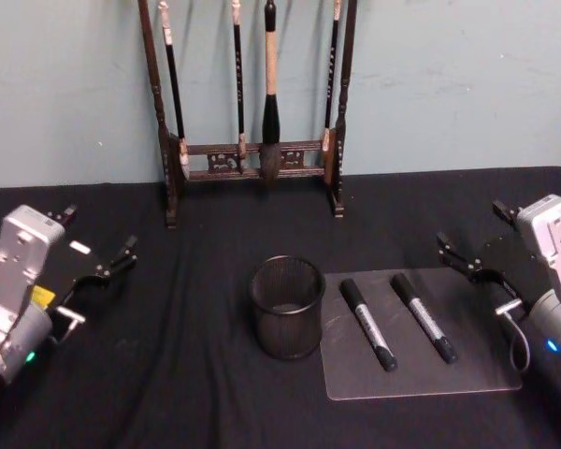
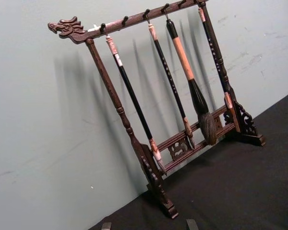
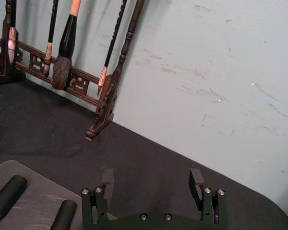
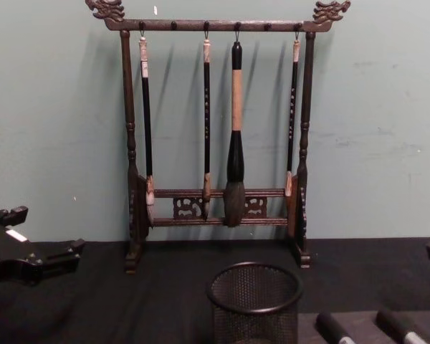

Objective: Pick up the water-based marker from the table and place it into the pen holder.

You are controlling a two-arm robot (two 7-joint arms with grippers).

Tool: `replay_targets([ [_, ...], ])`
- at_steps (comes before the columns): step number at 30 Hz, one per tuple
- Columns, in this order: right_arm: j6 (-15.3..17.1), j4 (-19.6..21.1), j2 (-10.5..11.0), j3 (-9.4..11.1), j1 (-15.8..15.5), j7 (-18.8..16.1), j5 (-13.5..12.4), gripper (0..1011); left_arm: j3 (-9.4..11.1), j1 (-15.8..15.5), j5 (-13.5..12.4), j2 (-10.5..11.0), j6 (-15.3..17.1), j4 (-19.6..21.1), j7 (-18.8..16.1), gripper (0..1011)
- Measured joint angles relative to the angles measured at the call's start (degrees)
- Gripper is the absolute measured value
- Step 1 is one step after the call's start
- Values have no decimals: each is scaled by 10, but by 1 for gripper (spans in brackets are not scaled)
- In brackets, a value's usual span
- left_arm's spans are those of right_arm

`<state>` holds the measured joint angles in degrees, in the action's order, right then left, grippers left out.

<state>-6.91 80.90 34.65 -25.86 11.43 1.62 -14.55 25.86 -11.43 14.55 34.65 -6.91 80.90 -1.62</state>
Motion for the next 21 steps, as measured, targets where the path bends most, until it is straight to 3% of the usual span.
replay_targets([
  [7,0,0,0,1,-1,-1,0,1002,0,0,0,0,0,0,0,1009],
  [21,10,17,-15,23,-18,-51,-29,1002,0,0,0,0,0,0,0,1009],
])
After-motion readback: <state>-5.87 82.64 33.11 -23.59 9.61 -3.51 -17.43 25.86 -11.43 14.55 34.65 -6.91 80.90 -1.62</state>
